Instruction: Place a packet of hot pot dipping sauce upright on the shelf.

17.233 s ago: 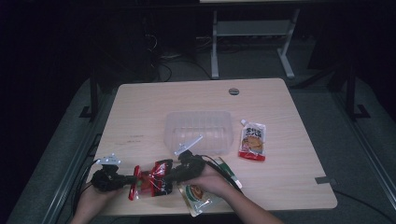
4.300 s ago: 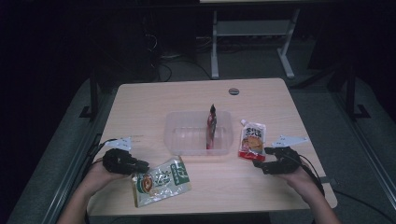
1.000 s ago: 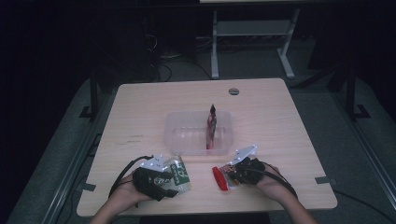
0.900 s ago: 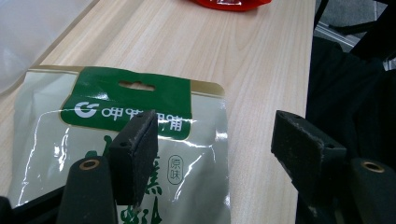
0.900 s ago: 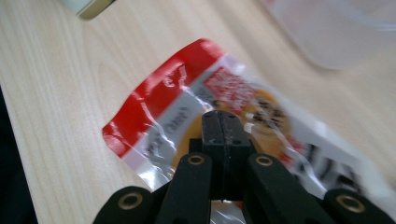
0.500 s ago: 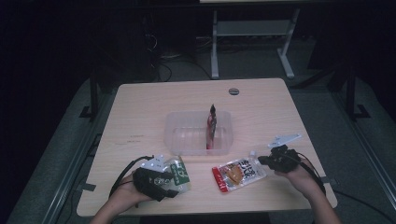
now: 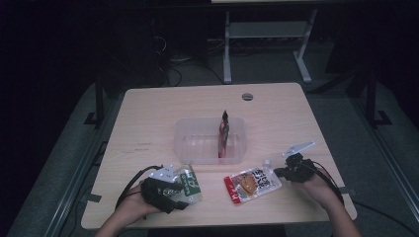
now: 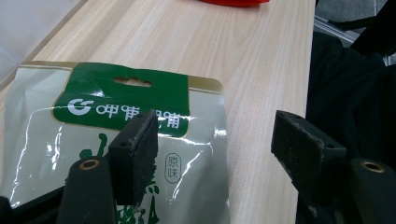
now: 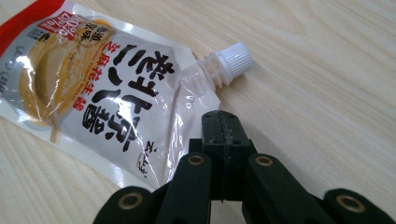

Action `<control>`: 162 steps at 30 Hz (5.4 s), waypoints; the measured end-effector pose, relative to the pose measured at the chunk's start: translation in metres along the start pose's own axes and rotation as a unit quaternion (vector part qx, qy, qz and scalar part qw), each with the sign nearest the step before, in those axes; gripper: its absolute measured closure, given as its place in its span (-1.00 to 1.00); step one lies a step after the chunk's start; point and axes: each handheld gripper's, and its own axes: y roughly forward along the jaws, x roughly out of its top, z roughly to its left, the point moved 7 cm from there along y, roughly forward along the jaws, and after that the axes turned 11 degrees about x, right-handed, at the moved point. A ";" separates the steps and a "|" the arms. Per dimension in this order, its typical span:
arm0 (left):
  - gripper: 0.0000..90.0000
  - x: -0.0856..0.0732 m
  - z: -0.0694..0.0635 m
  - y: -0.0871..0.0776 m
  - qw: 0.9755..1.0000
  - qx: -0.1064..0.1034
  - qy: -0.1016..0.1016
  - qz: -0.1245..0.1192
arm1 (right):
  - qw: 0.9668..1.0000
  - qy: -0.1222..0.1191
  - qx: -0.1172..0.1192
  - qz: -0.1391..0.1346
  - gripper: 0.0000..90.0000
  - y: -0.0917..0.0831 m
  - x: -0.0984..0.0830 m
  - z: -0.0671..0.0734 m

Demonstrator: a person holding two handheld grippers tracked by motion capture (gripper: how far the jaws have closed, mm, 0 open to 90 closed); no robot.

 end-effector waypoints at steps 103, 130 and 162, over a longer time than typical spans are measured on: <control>1.00 0.053 -0.007 0.071 0.998 0.030 0.051 0.024 | 0.960 -0.041 0.264 -0.080 1.00 0.022 0.026 0.083; 0.16 0.048 -0.002 0.035 0.999 0.027 0.033 -0.004 | 0.940 -0.104 0.286 -0.155 1.00 -0.010 0.057 0.119; -0.15 0.008 0.006 -0.003 1.000 0.018 -0.010 -0.018 | 0.938 -0.125 0.217 -0.241 1.00 -0.084 0.109 0.082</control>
